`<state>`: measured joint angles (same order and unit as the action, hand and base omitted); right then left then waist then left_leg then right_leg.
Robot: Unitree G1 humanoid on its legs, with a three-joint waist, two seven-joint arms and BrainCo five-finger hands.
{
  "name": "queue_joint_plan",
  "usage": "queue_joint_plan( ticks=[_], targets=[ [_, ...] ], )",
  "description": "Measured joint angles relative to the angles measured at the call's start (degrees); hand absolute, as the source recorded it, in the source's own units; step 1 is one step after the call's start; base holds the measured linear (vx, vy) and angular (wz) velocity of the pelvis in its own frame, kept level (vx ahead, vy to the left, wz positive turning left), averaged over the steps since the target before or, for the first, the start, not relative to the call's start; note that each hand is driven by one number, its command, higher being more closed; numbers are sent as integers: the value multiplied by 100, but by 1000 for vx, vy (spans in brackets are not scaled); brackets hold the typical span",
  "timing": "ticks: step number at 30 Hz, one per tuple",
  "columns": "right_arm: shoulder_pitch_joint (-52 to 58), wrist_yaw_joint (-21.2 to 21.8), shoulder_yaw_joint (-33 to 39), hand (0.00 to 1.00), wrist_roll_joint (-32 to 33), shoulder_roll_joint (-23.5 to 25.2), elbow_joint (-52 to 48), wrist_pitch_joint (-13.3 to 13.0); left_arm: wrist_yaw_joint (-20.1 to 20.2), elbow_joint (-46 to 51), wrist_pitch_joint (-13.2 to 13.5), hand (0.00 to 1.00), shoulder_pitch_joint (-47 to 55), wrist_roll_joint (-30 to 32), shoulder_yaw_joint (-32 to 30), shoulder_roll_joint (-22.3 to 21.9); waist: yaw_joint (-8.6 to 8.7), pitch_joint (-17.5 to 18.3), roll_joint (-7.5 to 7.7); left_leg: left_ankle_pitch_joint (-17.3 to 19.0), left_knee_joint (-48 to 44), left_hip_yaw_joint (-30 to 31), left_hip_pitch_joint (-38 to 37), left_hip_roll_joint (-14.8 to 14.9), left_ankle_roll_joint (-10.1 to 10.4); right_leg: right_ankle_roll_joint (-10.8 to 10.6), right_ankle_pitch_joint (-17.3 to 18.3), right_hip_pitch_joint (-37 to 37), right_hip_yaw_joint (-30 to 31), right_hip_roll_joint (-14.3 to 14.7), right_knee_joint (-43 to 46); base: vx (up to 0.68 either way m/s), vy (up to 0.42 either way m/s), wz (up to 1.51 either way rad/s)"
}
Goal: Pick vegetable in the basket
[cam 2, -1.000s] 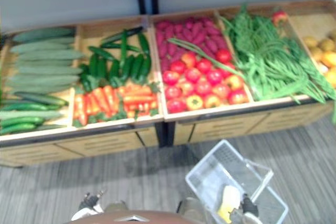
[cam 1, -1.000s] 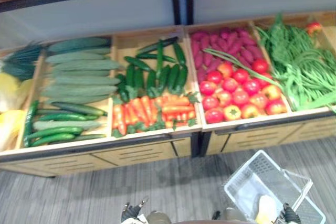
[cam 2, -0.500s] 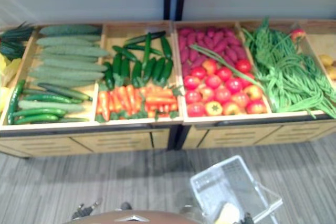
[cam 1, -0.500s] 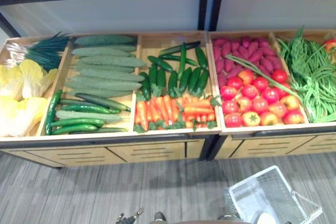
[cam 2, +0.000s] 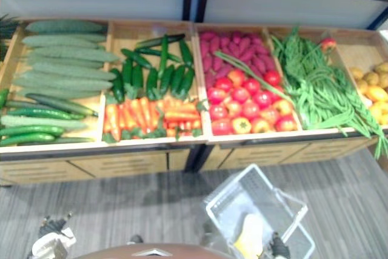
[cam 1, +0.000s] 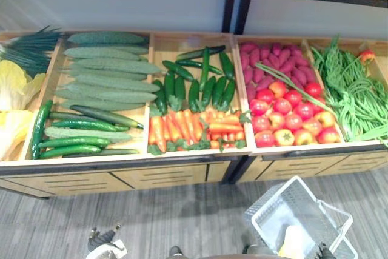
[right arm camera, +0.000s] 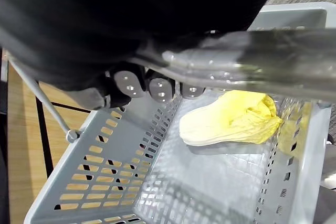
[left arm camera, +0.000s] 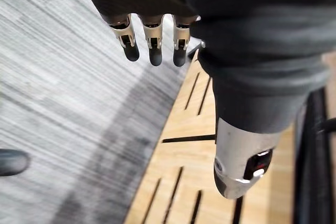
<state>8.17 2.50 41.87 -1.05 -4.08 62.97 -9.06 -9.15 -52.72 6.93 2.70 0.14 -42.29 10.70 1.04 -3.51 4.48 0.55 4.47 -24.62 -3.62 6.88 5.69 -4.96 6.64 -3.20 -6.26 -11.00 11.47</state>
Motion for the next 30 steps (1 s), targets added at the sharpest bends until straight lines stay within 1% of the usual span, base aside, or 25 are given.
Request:
queue_joint_plan(
  ticks=[2,3,4,5,6,7,9,10,12,14,16,18,19,20,21,22,23,24,27,29,30],
  targets=[
    [52,-2,-2,100,0,0,-13,-6,-217,1155,19,0,160,2,8,-179,-9,3,-24,-26,-67,101,169,27,24,-1,1,51,-74,50,-269,8,-78,20],
    [74,-1,-14,100,0,1,-22,-29,-325,1604,33,0,222,26,38,-241,-6,14,-51,-52,-61,146,222,45,41,-1,1,69,-116,78,-351,-2,-64,12],
    [101,-1,-17,100,0,1,-30,-48,-401,1850,50,0,225,46,49,-288,-2,26,-71,-72,-58,176,252,58,48,-1,1,74,-135,96,-382,-3,-83,17],
    [145,-5,-14,100,0,-14,-75,-102,-593,2339,67,0,237,136,130,-410,-7,15,-101,-108,-40,212,248,89,56,-1,1,143,-172,130,-417,1,-60,17],
    [201,-8,-14,100,0,-29,-158,-122,-732,2691,76,0,287,227,265,-499,-17,16,-167,-127,-21,246,244,107,62,-1,0,157,-189,154,-440,-4,-81,21],
    [248,-20,-15,100,-4,-80,-223,-126,-904,3173,108,0,390,436,493,-628,-7,51,-272,-178,49,320,238,126,74,0,-2,189,-230,184,-436,-4,-51,22],
    [262,-67,-24,100,-14,-185,-244,-100,-1083,3772,165,0,416,793,890,-670,-15,88,-386,-226,97,361,207,173,94,-1,-4,229,-270,237,-436,0,-45,13],
    [256,-69,-45,100,-16,-208,-245,-91,-1107,3910,181,0,413,871,969,-653,-21,95,-401,-232,97,363,189,190,103,-1,-4,246,-268,252,-435,-11,-38,-3],
    [215,-93,-186,100,-17,-260,-245,-70,-1214,4199,197,0,403,1284,1233,-546,-29,112,-424,-241,98,348,141,231,116,-1,-4,266,-251,290,-433,-24,-34,-6],
    [176,-103,-245,100,-24,-280,-251,-67,-1252,4382,201,0,357,1636,1665,-336,-10,126,-445,-262,111,329,146,240,118,-1,-4,227,-216,298,-434,-49,-18,-7],
    [154,-110,-243,100,-25,-278,-240,-25,-1244,4602,189,0,360,1825,1920,-163,26,133,-454,-260,131,279,151,240,123,-6,-7,179,-89,309,-442,-54,2,-20],
    [162,-104,-239,100,-25,-279,-240,-10,-1231,5034,210,0,370,2080,2012,30,36,132,-453,-253,132,92,168,252,132,-72,-48,37,135,330,-449,-48,15,-45],
    [179,-82,-236,100,-16,-286,-248,-25,-1210,5136,280,0,363,2217,2018,226,58,136,-457,-251,130,-37,165,257,135,-108,-71,-36,273,348,-459,-29,7,-64],
    [239,-67,-226,100,-16,-291,-266,-51,-1195,5205,349,0,310,2380,2060,548,71,138,-465,-251,130,-204,155,269,141,-148,-99,-109,448,379,-469,-28,-6,-74],
    [287,-65,-152,100,-16,-301,-299,-74,-1196,5200,415,0,198,2544,2131,818,80,151,-481,-254,131,-328,152,278,146,-172,-133,-181,595,408,-470,-12,-14,-62],
    [316,-64,-116,100,-17,-308,-299,-73,-1195,5200,432,0,127,2606,2183,929,97,157,-493,-254,132,-376,154,282,146,-169,-153,-215,651,418,-474,-18,-15,-48],
    [350,-63,-113,100,-18,-353,-299,-50,-1193,5199,452,0,-6,2640,2275,1088,159,162,-508,-255,130,-474,151,289,146,-178,-196,-271,733,437,-475,-19,-9,-35],
    [351,-61,-117,100,-21,-395,-298,-23,-1185,5187,452,0,-109,2715,2354,1176,210,165,-523,-256,131,-523,151,293,146,-173,-243,-309,799,450,-478,-33,-2,-47],
    [366,-71,-123,100,-119,-412,-381,12,-1021,5035,466,0,-556,2828,2822,1406,221,171,-539,-256,132,-803,167,311,145,-197,-380,-492,1057,480,-507,-49,1,-46],
    [360,-77,-165,100,-130,-421,-428,36,-862,4695,476,0,-897,2828,3158,1557,252,166,-555,-256,134,-966,199,321,145,-232,-459,-610,1237,491,-530,-73,-15,-37],
    [342,-81,-197,100,-131,-420,-440,40,-814,4549,477,0,-1022,2829,3316,1636,334,166,-566,-267,135,-1019,249,324,139,-235,-496,-687,1290,488,-530,-62,-12,-29]
  ],
)
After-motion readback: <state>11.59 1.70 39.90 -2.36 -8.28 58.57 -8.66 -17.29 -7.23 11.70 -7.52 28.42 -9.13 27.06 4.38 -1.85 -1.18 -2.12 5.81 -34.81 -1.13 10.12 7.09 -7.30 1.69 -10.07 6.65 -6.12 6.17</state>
